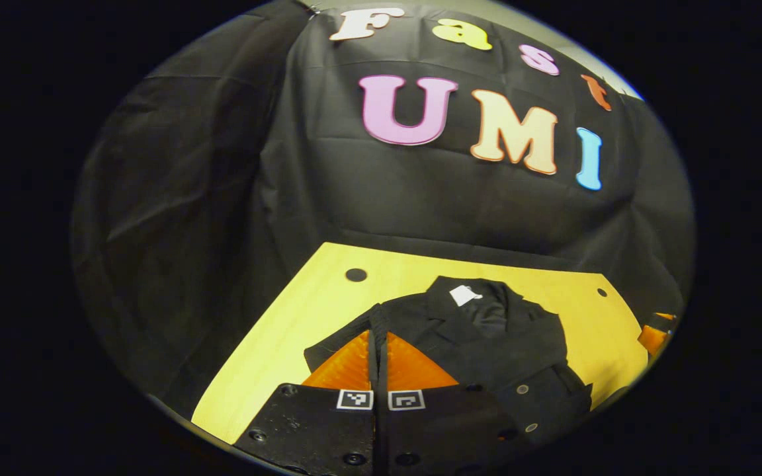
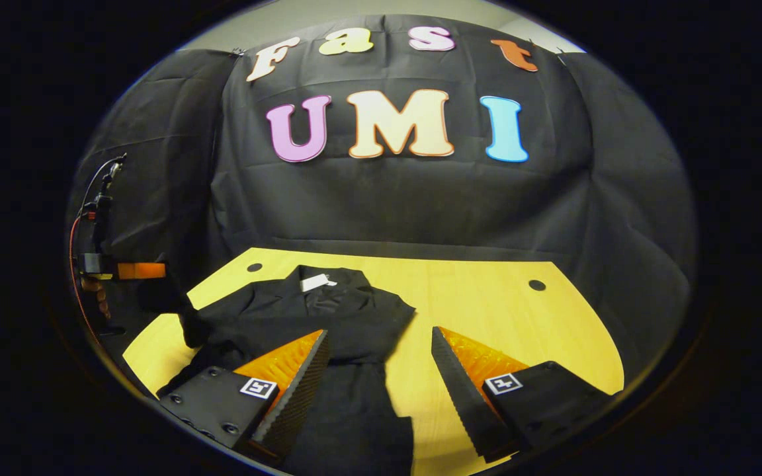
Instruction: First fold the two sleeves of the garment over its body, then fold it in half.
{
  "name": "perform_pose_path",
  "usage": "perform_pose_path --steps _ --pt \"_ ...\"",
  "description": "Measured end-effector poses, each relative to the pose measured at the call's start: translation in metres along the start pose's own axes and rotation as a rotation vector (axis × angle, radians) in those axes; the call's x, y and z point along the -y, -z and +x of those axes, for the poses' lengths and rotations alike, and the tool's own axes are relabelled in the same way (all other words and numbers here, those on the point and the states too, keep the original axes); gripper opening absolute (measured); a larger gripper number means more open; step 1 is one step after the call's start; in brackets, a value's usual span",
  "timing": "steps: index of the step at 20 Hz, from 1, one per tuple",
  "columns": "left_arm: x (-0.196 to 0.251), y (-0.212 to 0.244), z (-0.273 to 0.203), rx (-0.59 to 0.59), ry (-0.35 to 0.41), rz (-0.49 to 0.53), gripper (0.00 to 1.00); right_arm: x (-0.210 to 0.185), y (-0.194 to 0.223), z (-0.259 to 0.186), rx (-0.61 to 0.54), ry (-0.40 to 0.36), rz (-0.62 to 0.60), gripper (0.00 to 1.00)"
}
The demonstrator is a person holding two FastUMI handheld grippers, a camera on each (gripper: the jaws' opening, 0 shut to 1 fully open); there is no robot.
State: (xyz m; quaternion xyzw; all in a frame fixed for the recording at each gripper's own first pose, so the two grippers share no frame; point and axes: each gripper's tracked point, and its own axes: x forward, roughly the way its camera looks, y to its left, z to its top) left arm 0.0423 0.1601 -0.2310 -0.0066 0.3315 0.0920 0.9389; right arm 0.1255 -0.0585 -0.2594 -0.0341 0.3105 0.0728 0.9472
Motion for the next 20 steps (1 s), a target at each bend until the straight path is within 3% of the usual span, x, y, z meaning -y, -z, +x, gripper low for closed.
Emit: perform_pose_path --steps 11,20 --pt "0.15 0.0 0.035 -0.007 0.235 0.115 0.0 0.091 0.039 -0.049 -0.02 0.132 0.096 0.98" --pt "0.246 0.015 0.064 -0.049 0.328 0.205 0.0 0.141 0.068 -0.082 -0.036 0.212 0.157 0.98"
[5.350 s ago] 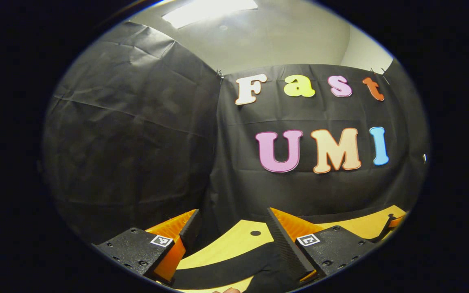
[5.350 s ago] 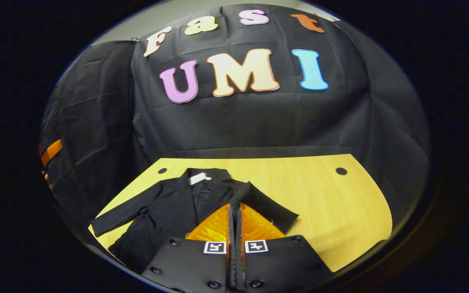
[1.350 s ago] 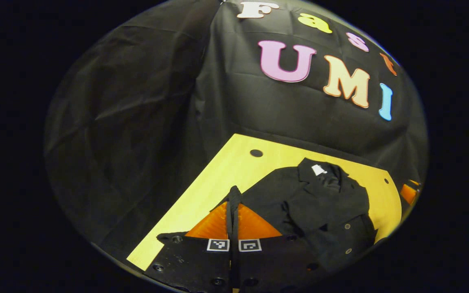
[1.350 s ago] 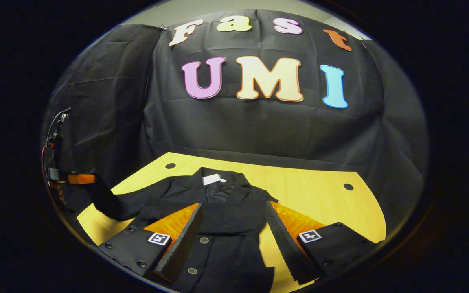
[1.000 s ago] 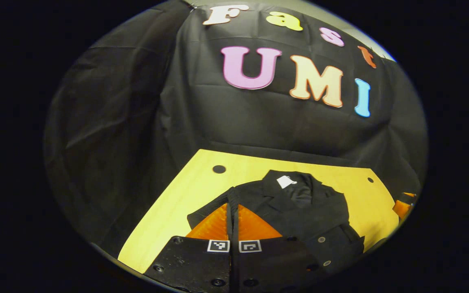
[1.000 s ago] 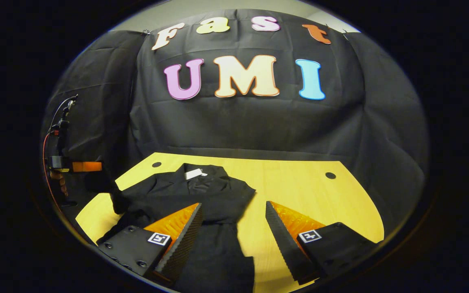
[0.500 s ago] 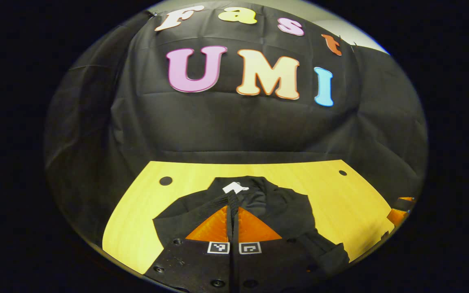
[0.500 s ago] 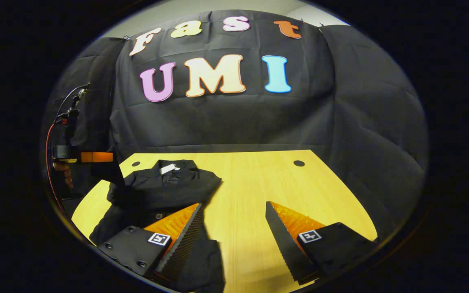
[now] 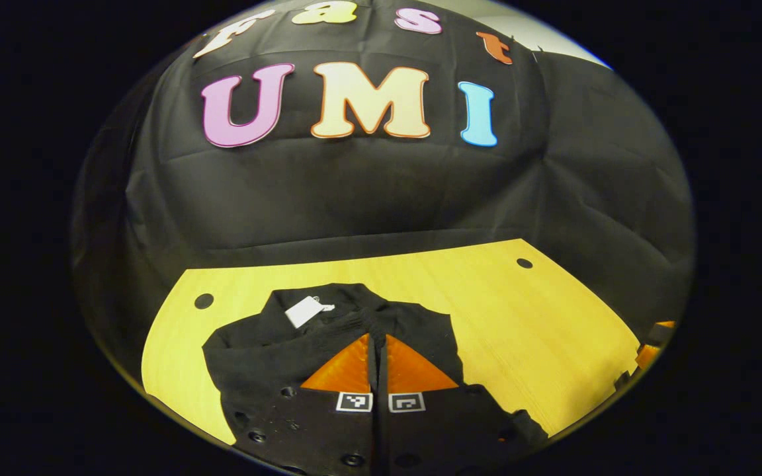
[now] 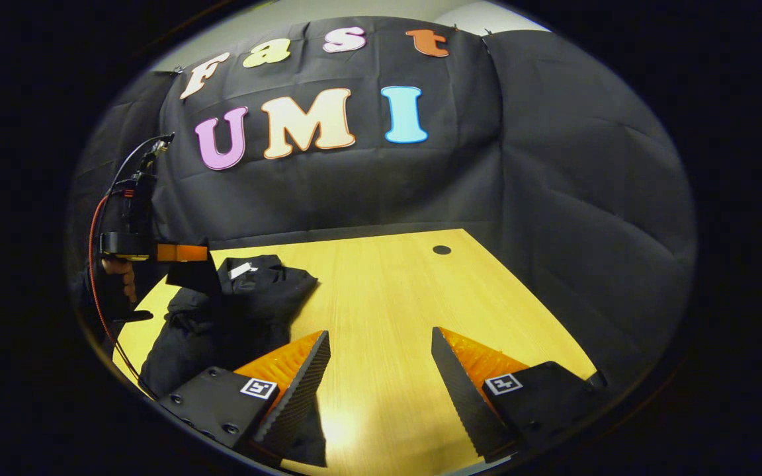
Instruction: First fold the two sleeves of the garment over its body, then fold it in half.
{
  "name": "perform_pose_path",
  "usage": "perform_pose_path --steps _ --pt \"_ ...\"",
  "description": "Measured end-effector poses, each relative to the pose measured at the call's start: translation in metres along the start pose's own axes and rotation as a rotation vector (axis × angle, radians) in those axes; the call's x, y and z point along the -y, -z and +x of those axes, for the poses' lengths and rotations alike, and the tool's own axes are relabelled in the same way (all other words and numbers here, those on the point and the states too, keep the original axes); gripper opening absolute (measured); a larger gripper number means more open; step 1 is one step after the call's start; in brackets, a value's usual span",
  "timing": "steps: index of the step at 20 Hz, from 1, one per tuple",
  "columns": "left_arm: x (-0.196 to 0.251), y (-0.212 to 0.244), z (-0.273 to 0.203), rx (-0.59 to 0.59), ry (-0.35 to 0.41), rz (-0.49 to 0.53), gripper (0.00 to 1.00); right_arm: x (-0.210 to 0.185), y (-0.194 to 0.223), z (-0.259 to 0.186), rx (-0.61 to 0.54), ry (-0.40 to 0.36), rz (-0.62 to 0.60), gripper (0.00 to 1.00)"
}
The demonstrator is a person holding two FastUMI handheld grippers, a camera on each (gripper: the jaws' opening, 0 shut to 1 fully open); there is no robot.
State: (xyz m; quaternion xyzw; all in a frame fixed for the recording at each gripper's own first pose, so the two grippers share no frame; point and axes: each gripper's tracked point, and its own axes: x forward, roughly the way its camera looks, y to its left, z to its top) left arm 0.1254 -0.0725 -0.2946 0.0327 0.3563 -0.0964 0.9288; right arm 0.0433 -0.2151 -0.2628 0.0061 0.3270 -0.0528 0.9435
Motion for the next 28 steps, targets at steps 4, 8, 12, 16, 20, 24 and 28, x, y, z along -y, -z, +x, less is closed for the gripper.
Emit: perform_pose_path --steps 4,8,12,16,20,24,28 --pt "-0.008 -0.005 0.012 -0.012 -0.122 0.062 0.0 0.009 0.007 -0.003 -0.007 -0.016 0.005 0.97" --pt "-0.009 -0.025 -0.011 0.085 -0.157 -0.028 0.69 0.0 0.01 0.0 -0.007 -0.096 -0.015 0.97" --pt "-0.032 -0.031 -0.086 0.169 -0.194 -0.072 0.96 -0.019 0.021 0.007 -0.028 -0.199 -0.046 0.99" --pt "-0.066 -0.003 -0.148 0.189 -0.234 -0.052 0.91 -0.043 0.036 0.0 -0.049 -0.239 -0.047 0.99" --pt "-0.098 0.054 -0.191 0.099 -0.274 -0.064 0.92 -0.069 0.061 -0.012 -0.097 -0.254 -0.057 0.99" --pt "-0.124 0.117 -0.22 -0.004 -0.312 -0.127 0.96 -0.082 0.092 -0.021 -0.147 -0.248 -0.084 0.98" --pt "-0.138 0.185 -0.246 -0.149 -0.331 -0.178 0.93 -0.095 0.121 -0.03 -0.201 -0.246 -0.113 0.99"
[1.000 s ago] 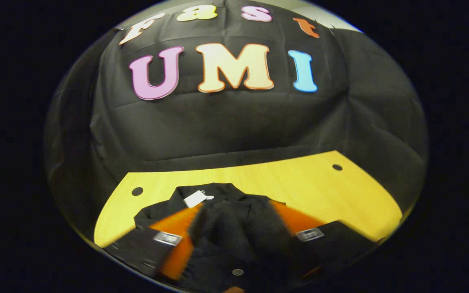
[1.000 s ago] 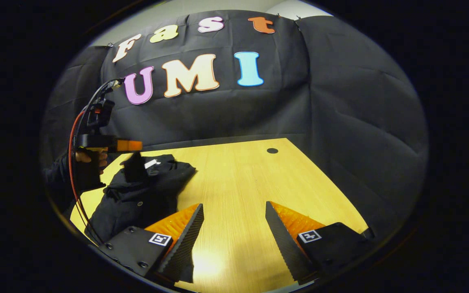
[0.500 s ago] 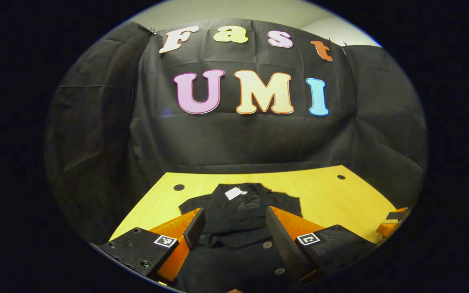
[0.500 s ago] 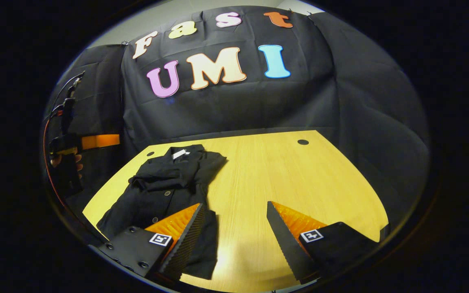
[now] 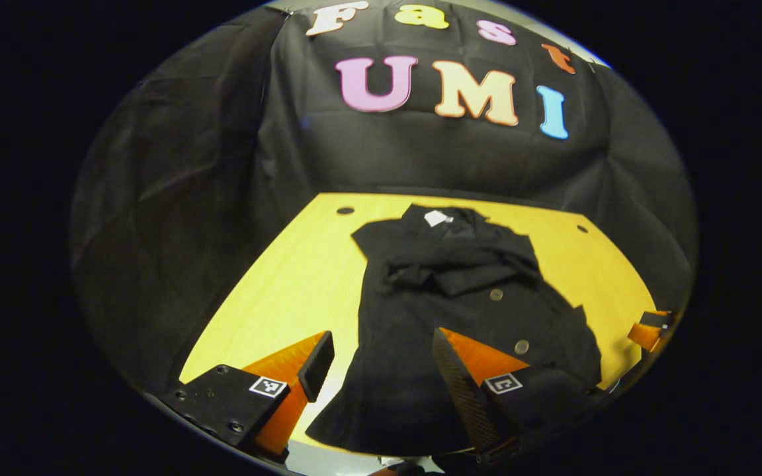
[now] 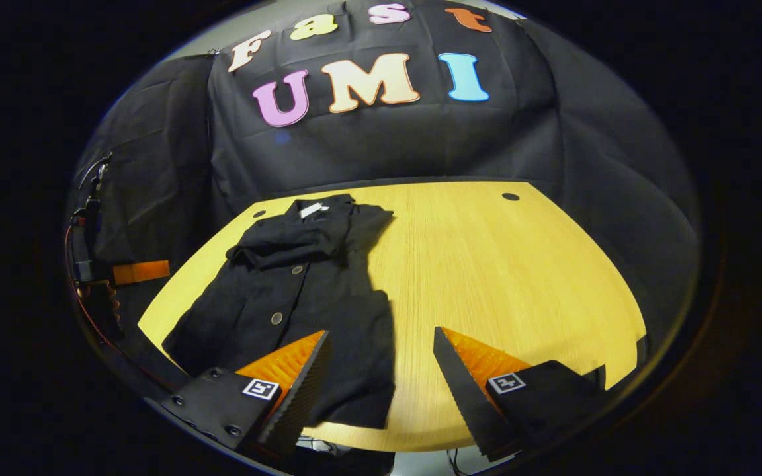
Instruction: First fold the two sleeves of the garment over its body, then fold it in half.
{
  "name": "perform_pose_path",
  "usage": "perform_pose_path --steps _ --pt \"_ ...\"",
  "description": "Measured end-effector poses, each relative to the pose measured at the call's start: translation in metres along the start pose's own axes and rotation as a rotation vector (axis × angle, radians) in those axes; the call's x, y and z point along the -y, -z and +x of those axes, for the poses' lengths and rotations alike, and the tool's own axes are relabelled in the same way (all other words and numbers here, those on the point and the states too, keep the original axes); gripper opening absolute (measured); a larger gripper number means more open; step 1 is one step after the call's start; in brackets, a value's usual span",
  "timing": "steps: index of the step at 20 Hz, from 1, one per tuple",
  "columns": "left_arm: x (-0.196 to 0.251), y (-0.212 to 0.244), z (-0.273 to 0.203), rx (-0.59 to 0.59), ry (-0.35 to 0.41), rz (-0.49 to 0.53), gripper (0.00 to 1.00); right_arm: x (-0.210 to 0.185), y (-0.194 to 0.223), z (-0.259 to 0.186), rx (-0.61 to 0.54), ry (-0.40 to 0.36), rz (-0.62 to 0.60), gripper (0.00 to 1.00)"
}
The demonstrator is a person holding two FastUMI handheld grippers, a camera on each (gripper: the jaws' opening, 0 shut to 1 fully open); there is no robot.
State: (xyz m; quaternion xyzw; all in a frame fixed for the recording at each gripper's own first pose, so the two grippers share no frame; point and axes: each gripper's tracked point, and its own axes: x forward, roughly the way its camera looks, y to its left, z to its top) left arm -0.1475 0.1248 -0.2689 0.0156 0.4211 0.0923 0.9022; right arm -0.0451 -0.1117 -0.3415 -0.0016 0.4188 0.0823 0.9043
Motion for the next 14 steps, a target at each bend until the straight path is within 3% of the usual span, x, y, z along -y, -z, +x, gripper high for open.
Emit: perform_pose_path --steps 5,12,14 --pt "-0.015 0.066 -0.006 -0.124 -0.001 -0.005 0.95 -0.012 0.033 0.003 -0.072 0.01 -0.025 0.99" --pt "-0.024 0.125 -0.004 -0.247 -0.005 -0.026 0.95 -0.013 0.077 0.014 -0.186 0.045 -0.051 0.95" --pt "-0.022 0.136 -0.002 -0.265 0.005 -0.039 0.95 -0.012 0.082 0.018 -0.201 0.056 -0.054 0.99"
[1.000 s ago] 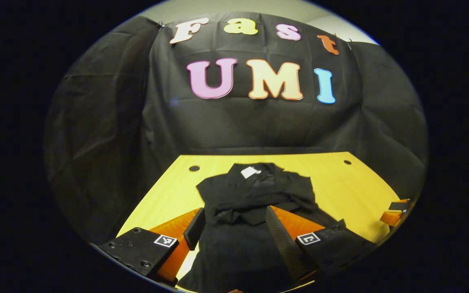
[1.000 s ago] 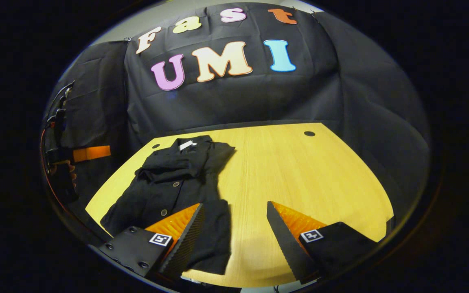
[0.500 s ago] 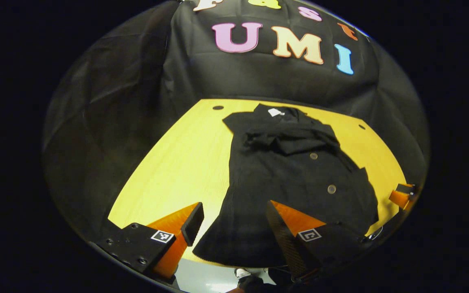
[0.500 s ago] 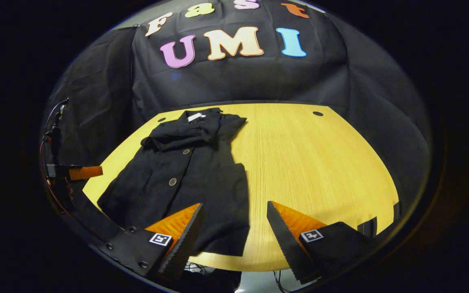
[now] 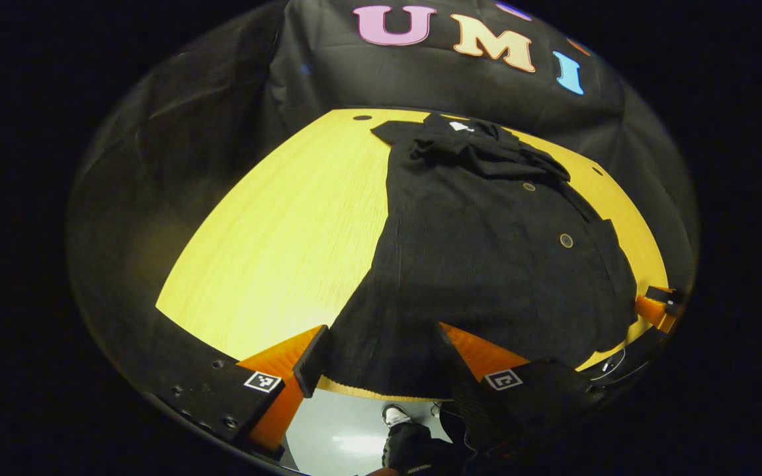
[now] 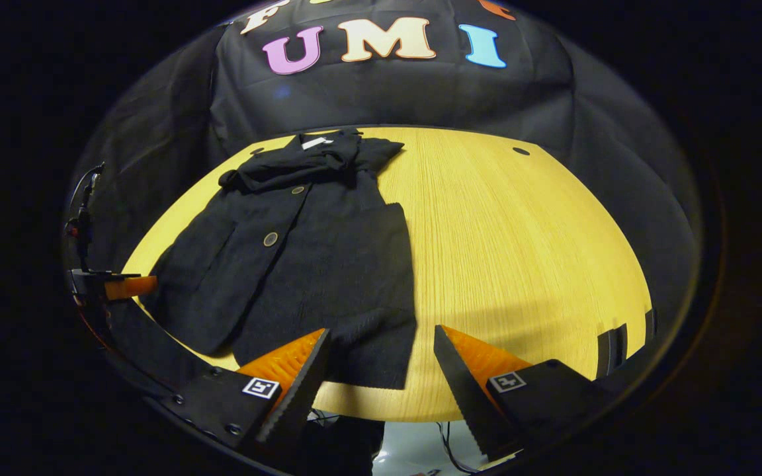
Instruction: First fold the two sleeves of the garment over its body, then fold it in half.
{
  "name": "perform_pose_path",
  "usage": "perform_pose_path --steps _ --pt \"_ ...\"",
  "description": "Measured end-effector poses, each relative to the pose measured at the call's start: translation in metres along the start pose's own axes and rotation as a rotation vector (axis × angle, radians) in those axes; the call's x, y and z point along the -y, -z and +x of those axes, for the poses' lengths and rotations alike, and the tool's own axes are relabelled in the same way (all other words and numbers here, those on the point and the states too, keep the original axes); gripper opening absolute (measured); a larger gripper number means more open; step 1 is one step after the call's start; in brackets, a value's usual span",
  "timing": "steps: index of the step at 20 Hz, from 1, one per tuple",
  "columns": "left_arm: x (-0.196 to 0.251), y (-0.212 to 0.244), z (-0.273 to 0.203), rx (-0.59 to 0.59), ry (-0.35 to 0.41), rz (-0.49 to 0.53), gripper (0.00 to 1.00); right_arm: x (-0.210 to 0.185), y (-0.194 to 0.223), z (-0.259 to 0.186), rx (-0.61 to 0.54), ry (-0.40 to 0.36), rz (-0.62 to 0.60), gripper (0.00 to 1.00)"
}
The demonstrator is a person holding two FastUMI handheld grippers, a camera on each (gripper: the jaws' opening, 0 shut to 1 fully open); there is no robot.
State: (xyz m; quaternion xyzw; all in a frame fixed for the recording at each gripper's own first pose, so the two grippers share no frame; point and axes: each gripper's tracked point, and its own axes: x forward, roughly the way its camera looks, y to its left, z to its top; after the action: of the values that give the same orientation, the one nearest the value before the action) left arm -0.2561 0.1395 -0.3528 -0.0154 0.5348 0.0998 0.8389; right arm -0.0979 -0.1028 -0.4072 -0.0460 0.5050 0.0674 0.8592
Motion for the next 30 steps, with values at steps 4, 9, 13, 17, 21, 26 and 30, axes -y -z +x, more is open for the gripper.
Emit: perform_pose_path --steps 4,9,13,17,21,26,30 --pt "0.003 0.002 0.001 0.012 -0.014 0.047 0.95 -0.001 0.007 0.012 -0.042 0.007 0.001 0.99" --pt "0.007 0.003 0.001 0.033 -0.01 0.039 0.9 -0.01 0.009 0.017 -0.075 -0.057 -0.03 0.8" --pt "0.023 0.0 0.006 0.052 0.028 0.05 0.28 -0.025 0.008 0.019 -0.08 -0.108 -0.055 0.16" --pt "0.036 0.001 0.0 0.016 0.071 0.02 0.0 -0.024 0.002 0.012 -0.067 -0.133 -0.056 0.01" --pt "0.049 -0.022 -0.013 0.044 0.114 -0.032 0.0 -0.029 -0.021 -0.003 -0.009 -0.196 -0.05 0.03" --pt "0.072 -0.068 -0.012 0.095 0.115 -0.074 0.0 -0.036 -0.073 -0.007 0.058 -0.281 -0.049 0.02" --pt "0.086 -0.108 -0.016 0.158 0.106 -0.089 0.0 -0.039 -0.11 -0.015 0.11 -0.355 -0.054 0.02"
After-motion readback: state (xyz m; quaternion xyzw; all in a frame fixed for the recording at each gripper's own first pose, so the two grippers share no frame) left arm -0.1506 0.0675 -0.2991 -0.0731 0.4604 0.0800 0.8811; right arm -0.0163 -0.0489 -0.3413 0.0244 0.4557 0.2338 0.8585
